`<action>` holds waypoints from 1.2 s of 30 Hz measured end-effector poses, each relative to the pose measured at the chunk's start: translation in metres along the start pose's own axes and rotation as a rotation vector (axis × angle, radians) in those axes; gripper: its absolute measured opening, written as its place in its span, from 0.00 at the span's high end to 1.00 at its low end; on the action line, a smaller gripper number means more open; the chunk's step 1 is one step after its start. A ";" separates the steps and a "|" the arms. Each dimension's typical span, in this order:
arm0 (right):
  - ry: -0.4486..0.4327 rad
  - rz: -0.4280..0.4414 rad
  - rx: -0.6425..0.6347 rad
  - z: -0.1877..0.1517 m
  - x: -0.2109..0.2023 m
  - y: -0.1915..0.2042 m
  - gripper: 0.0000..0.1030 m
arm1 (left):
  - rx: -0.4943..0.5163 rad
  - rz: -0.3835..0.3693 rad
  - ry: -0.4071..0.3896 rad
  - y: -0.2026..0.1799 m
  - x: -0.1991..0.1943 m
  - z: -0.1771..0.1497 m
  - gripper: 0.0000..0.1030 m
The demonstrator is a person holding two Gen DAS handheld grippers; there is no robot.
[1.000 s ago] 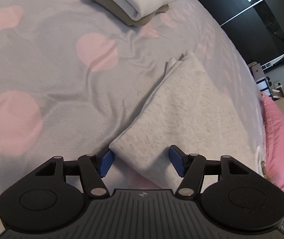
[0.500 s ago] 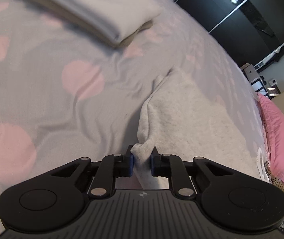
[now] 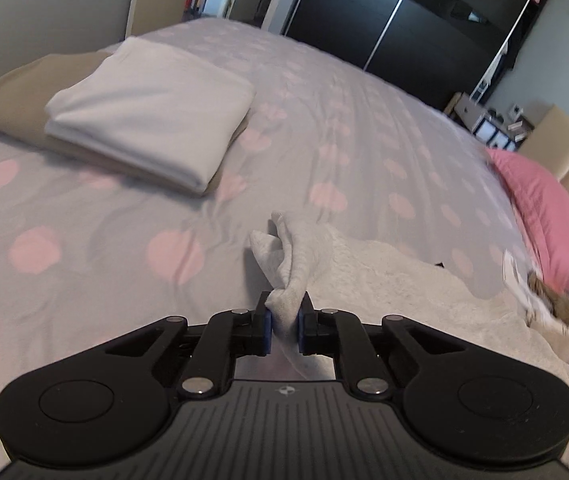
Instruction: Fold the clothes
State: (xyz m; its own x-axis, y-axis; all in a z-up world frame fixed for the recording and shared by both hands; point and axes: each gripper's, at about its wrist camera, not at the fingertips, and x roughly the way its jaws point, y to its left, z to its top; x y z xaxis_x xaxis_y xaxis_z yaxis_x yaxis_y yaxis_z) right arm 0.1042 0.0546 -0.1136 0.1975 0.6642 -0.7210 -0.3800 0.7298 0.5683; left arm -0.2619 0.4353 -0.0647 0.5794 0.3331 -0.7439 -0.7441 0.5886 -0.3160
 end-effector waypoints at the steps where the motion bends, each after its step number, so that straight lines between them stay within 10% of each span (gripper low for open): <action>1: 0.016 -0.008 -0.020 -0.010 -0.004 0.000 0.81 | 0.002 0.001 0.013 0.004 -0.007 -0.004 0.91; 9: 0.114 -0.048 -0.088 -0.084 -0.025 -0.010 0.81 | 0.020 0.037 0.068 0.031 -0.044 -0.050 0.91; 22: 0.218 -0.194 -0.177 -0.132 0.023 -0.030 0.78 | 0.220 0.251 0.230 0.037 0.019 -0.102 0.90; 28: 0.221 -0.208 -0.211 -0.137 0.023 -0.030 0.64 | 0.247 0.272 0.232 0.037 0.020 -0.108 0.85; 31: 0.211 -0.220 -0.233 -0.141 0.014 -0.031 0.40 | 0.242 0.267 0.198 0.036 0.007 -0.109 0.75; 36: 0.157 -0.323 -0.456 -0.158 -0.001 -0.005 0.38 | 0.238 0.218 0.099 0.030 -0.019 -0.106 0.71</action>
State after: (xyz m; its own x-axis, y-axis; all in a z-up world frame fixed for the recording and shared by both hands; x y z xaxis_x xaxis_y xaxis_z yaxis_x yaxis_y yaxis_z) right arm -0.0370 0.0249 -0.1787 0.2449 0.3618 -0.8995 -0.6804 0.7251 0.1064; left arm -0.3302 0.3684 -0.1226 0.3712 0.4037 -0.8362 -0.7417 0.6707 -0.0054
